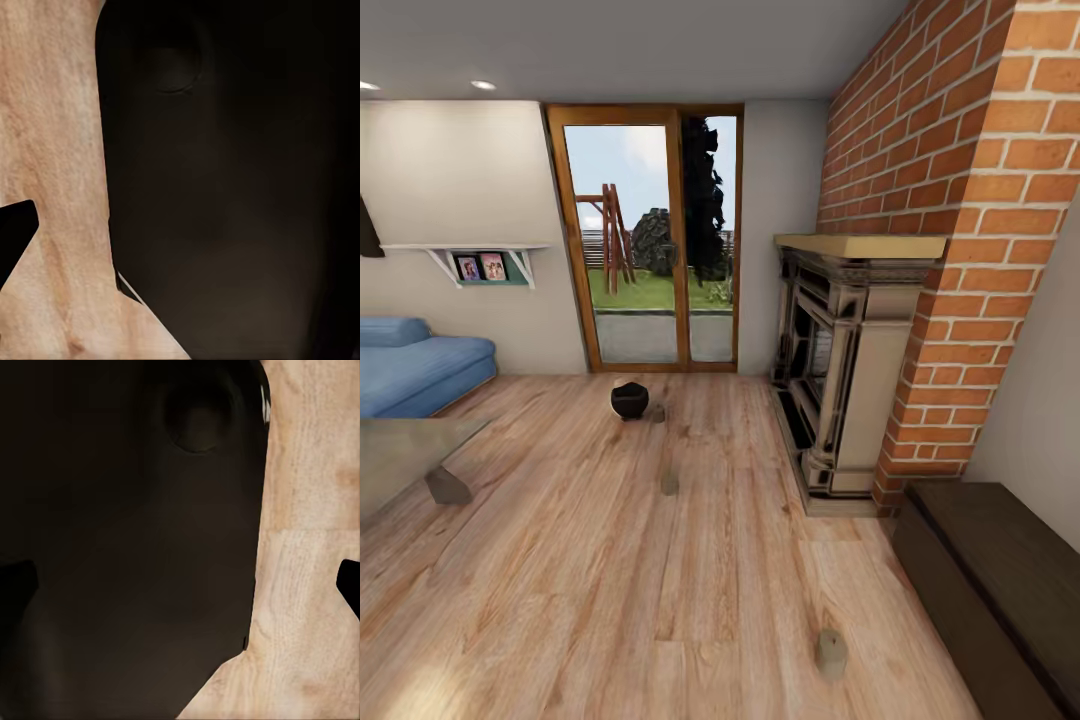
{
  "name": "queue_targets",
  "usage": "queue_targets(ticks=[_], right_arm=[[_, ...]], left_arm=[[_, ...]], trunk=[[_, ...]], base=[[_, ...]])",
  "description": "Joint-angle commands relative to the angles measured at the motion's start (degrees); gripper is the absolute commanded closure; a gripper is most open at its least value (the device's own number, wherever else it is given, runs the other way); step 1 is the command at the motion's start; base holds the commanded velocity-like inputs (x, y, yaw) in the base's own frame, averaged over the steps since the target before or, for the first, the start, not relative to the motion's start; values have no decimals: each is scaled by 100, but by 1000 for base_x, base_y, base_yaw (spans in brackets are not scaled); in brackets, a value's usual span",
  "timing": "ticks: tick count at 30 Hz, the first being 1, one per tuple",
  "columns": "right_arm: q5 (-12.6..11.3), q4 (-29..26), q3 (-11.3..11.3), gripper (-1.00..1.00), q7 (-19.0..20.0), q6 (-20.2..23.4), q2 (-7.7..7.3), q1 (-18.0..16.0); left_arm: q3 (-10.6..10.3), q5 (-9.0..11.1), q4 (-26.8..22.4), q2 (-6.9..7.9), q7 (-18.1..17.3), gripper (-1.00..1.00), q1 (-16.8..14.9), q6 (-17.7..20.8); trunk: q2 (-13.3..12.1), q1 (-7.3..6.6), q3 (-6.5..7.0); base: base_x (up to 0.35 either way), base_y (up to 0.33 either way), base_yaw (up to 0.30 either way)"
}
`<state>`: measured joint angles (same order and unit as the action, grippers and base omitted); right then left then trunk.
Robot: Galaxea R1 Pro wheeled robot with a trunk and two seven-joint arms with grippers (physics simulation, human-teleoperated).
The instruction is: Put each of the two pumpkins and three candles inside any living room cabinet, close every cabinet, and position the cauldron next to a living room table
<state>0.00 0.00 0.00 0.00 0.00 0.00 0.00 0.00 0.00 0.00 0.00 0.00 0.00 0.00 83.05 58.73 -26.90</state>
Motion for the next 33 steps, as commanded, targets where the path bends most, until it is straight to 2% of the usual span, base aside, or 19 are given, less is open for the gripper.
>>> queue_targets(ticks=[1,8,14,33], right_arm=[[0,0,0,-100,0,0,0,0],[25,9,9,-100,42,-20,-8,-78],[25,9,9,-100,43,-213,-9,-205],[-7,9,-16,-100,43,-345,-9,-211]], left_arm=[[0,0,0,0,0,-100,0,0],[14,-7,-79,82,-35,-100,13,-9],[5,-37,-201,172,-84,-100,13,-9],[9,-35,-209,185,-79,-100,11,-9]], trunk=[[3,0,-3],[3,0,-3],[3,0,-3],[3,0,-3]], base=[[0,0,0],[0,0,0],[0,0,0],[-27,0,-5]])
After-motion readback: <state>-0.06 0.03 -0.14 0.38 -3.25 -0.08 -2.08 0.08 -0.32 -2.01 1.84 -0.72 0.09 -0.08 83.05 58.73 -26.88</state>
